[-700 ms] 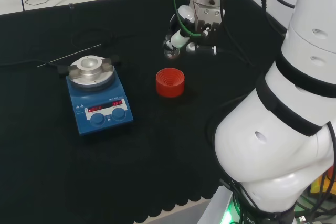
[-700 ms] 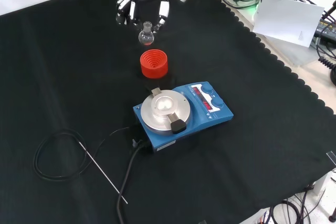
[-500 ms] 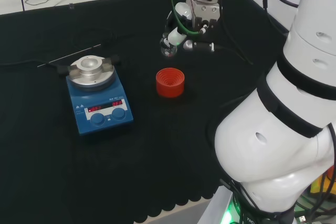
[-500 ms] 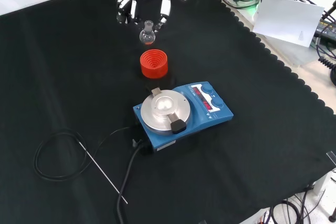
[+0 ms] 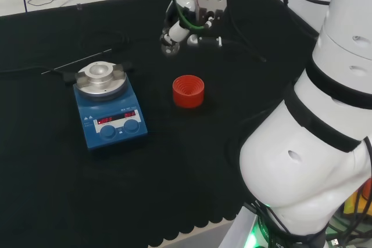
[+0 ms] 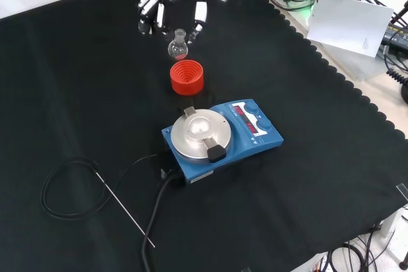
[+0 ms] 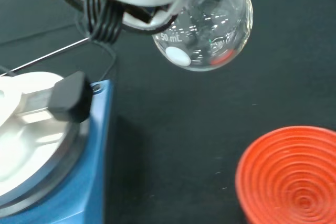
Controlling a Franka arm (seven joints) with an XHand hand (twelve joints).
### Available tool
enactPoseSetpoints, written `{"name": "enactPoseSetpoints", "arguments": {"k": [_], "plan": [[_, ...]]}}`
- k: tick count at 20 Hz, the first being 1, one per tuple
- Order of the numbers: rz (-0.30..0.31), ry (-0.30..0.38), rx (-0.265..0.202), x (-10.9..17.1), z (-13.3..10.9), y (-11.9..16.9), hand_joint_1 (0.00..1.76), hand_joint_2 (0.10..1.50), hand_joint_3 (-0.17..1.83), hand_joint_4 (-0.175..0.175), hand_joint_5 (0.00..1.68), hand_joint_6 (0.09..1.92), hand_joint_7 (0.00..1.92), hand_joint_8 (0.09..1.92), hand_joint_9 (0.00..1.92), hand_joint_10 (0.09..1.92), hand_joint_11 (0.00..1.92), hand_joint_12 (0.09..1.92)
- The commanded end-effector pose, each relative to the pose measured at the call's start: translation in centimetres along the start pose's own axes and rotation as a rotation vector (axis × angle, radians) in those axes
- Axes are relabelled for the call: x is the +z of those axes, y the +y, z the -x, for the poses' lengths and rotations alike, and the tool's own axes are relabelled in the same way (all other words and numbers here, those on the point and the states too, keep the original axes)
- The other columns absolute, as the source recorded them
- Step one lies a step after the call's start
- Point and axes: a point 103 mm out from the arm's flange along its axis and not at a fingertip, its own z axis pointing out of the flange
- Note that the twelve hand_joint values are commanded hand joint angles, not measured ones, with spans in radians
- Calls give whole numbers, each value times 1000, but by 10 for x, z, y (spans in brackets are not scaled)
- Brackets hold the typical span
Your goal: Place the round-bottom flask on the heater.
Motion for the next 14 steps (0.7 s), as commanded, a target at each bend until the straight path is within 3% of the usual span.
{"name": "enactPoseSetpoints", "arguments": {"k": [1,8,14], "plan": [[-57,-26,-93,1,-68,34,1104,626,806,175,1175,918,302,675,605,606,281,1366],[-77,-44,-179,13,-124,49,1105,623,809,175,1177,917,301,676,602,607,281,1366],[-100,-50,-217,26,-150,58,1106,621,812,175,1179,915,300,676,601,609,281,1367]]}}
